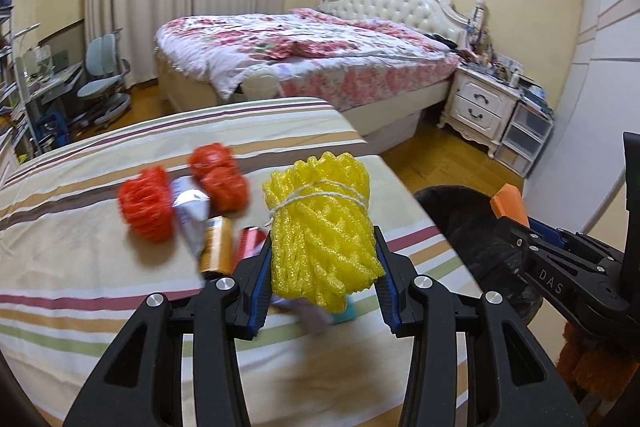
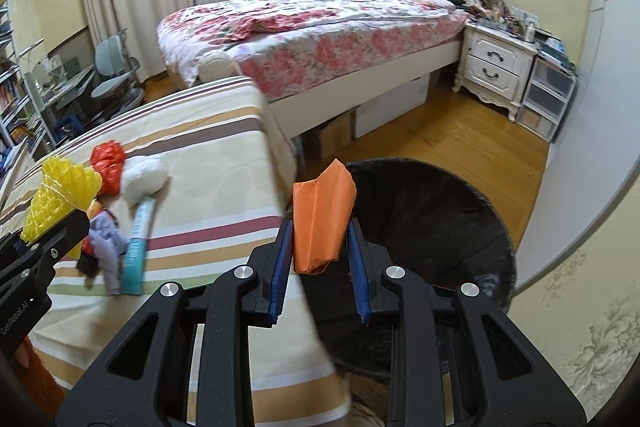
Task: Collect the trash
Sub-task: 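Carry the yellow net and orange cloth with both tools over the bin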
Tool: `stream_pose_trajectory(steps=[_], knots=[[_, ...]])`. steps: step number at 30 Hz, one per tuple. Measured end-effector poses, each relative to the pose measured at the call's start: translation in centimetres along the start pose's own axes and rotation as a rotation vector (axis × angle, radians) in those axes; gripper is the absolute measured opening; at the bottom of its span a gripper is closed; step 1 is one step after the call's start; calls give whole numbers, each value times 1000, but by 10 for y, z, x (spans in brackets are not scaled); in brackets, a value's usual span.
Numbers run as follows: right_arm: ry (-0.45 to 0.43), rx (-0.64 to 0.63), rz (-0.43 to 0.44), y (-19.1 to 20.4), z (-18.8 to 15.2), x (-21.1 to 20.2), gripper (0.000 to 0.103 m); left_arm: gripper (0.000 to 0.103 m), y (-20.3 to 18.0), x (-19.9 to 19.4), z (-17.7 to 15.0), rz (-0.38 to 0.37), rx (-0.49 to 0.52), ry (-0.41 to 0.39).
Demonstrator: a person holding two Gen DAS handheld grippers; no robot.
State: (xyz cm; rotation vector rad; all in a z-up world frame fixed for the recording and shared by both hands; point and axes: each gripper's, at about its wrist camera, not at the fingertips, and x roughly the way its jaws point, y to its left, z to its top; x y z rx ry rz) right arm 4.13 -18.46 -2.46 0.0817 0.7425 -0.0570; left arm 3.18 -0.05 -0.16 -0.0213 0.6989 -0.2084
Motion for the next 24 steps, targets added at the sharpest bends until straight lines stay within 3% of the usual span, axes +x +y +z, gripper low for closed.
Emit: stream_pose_trajectory(steps=[11,24], knots=[[22,51,-77,-51,1,23,26,44,-69,44,7,-62,95,29],[56,104,-78,-83,-6,41,27,44,-105,76,10,-58,157,66]])
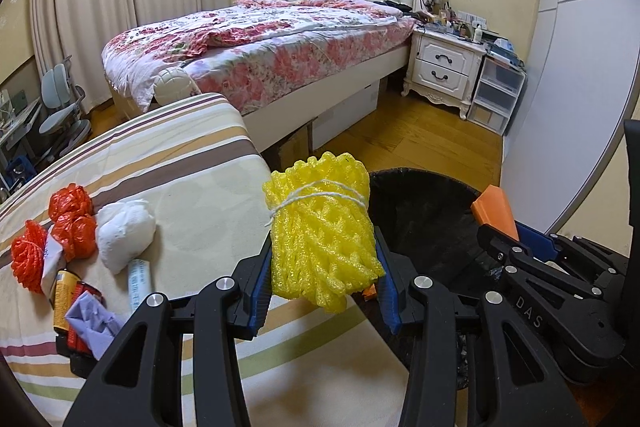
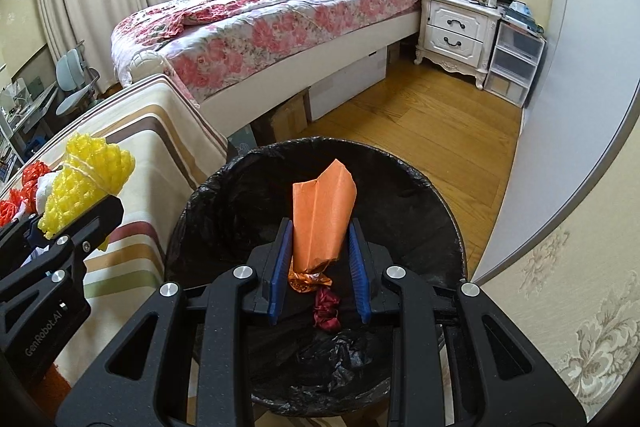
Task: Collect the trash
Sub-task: 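Open both tools to drop the net and cloth into the bin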
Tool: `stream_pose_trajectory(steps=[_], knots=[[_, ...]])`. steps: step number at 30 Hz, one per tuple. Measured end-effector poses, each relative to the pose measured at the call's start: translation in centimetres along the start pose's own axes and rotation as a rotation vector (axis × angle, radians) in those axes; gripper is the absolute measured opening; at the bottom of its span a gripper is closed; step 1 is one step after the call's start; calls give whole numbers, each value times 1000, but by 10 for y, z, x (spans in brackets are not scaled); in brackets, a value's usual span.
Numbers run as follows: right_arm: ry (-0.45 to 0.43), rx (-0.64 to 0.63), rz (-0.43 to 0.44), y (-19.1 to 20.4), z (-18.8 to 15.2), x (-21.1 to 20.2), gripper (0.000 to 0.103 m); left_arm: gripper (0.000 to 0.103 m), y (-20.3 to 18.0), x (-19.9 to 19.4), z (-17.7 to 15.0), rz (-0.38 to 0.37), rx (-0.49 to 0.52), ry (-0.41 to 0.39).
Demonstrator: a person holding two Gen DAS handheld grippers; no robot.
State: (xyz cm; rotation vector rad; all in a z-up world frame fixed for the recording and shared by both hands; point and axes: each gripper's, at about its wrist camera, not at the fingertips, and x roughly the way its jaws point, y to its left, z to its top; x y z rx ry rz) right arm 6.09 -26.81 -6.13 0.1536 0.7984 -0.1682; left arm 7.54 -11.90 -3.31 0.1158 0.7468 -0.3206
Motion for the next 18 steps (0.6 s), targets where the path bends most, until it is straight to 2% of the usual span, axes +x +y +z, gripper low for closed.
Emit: stream_pose_trajectory(steps=[10,12,13,14,16,18], knots=[[4,27,1,-10,3,6,28,47,-7,12,2,14,16,17],[5,37,0,-12,3,7,32,56,-6,13,1,20,13,22],[4,41,-2,-13,3,7,42,59,-6,13,1,24,11,21],[-1,46,-7,-14,2,6,45,63,-6,12,1,24,8,19],[-3,49,-11,-16,1,5,45,64,-6,11,1,26,6,11],[-5,50,-16,-17,1,4,45,70,-7,9,1,31,8,5]])
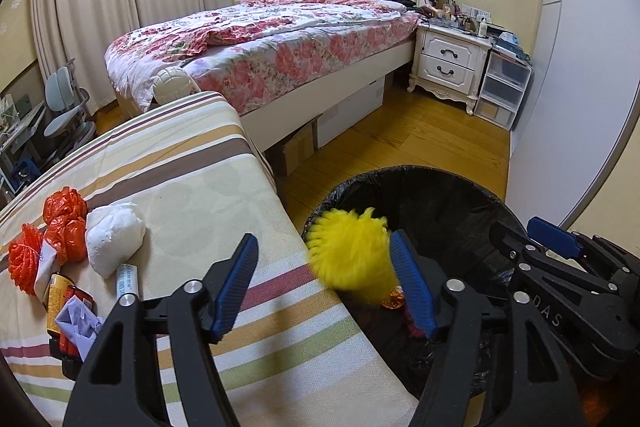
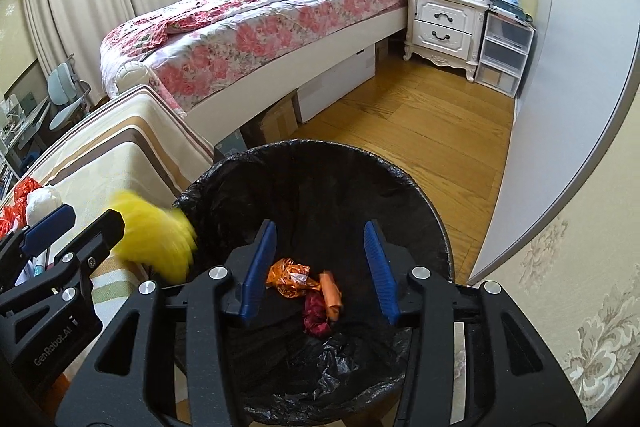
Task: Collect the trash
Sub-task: 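Open both tools to drop the net and cloth into the bin, then move both tools back over the table items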
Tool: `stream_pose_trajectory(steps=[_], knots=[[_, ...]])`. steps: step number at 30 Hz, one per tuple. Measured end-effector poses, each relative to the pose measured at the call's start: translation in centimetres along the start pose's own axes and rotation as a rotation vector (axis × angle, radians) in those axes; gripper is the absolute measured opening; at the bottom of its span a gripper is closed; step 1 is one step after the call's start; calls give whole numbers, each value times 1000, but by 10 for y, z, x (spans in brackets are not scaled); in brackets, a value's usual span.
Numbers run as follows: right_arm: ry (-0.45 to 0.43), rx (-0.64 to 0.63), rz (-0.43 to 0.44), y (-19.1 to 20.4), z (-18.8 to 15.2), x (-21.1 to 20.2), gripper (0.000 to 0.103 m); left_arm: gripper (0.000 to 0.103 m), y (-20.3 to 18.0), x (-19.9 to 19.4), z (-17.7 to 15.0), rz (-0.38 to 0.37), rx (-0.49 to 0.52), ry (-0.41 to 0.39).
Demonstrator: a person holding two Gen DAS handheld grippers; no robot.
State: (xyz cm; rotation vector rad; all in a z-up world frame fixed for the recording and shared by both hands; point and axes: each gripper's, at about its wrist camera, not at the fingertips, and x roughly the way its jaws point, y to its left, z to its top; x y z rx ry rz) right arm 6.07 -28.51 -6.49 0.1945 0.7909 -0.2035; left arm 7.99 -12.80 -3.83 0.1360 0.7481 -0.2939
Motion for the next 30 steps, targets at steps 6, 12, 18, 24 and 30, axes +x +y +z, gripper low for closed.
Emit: stream_pose_trajectory(steps=[6,12,18,24,30], knots=[[-12,8,-15,-1,0,-4,53,71,2,-3,-1,3,-5,-2],[-19,0,-22,1,0,-10,58,74,13,-10,-3,22,-40,-1],[-26,-10,-13,11,-1,-17,63,74,26,-23,-5,47,-56,-13],[-31,-32,13,29,-3,-24,63,74,50,-38,-13,69,-99,-12],[-25,-81,58,58,-7,-29,63,74,83,-57,-23,120,-146,-14]])
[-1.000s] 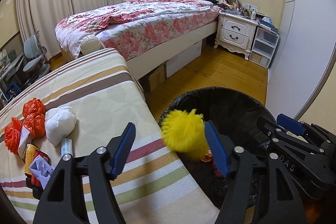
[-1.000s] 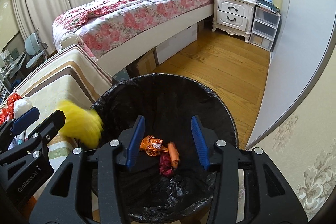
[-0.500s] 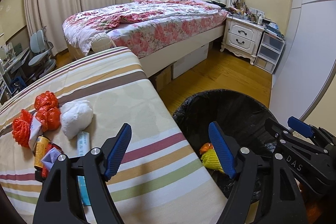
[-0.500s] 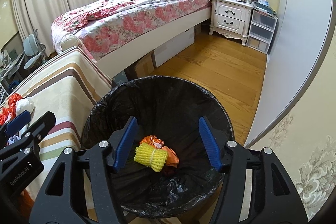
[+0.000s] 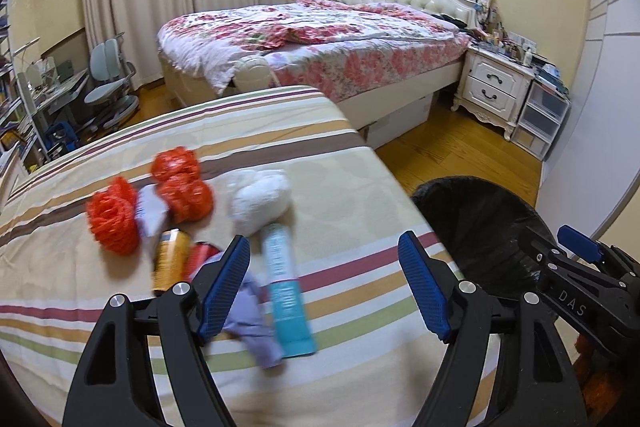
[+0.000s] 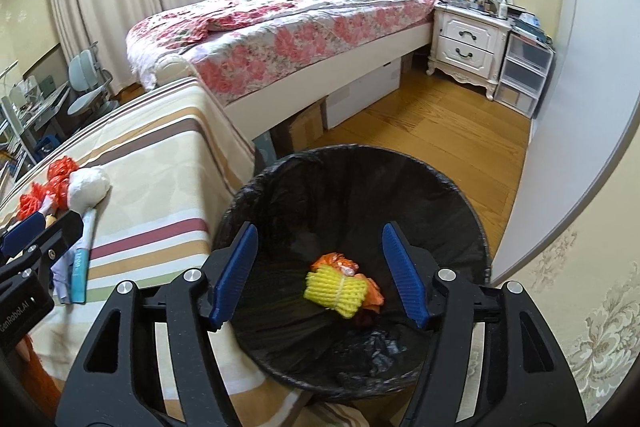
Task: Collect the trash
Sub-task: 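Move both tools back over the table items, then grasp the lavender cloth with the right tool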
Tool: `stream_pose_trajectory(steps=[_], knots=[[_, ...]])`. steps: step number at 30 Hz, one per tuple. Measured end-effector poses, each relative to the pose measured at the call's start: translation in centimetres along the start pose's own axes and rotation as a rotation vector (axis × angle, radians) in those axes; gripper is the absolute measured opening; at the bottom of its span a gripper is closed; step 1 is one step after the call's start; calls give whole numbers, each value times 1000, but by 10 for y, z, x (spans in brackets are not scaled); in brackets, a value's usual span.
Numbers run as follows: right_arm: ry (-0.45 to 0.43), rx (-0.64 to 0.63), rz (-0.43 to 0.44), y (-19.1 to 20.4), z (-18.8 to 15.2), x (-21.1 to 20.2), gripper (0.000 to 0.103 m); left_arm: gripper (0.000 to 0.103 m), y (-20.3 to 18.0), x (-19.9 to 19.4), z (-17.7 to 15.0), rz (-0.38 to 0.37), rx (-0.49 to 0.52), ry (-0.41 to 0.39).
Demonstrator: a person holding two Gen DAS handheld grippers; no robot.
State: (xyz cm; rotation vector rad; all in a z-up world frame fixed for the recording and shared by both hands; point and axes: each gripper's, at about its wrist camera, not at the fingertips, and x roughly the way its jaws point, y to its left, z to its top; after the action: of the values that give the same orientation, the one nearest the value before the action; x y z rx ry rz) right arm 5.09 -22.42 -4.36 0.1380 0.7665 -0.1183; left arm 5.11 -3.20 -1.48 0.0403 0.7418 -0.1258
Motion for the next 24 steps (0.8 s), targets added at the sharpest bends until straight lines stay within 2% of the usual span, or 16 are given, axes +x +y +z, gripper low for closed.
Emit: stream_pose_trajectory(steps=[16,24], knots=[[23,-184,172,111,-13,-13,63,74,103,-23,-30,150,-147,29],[29,-277,239,160,-22,-23,63,74,141,-28,-40,195,-201,42]])
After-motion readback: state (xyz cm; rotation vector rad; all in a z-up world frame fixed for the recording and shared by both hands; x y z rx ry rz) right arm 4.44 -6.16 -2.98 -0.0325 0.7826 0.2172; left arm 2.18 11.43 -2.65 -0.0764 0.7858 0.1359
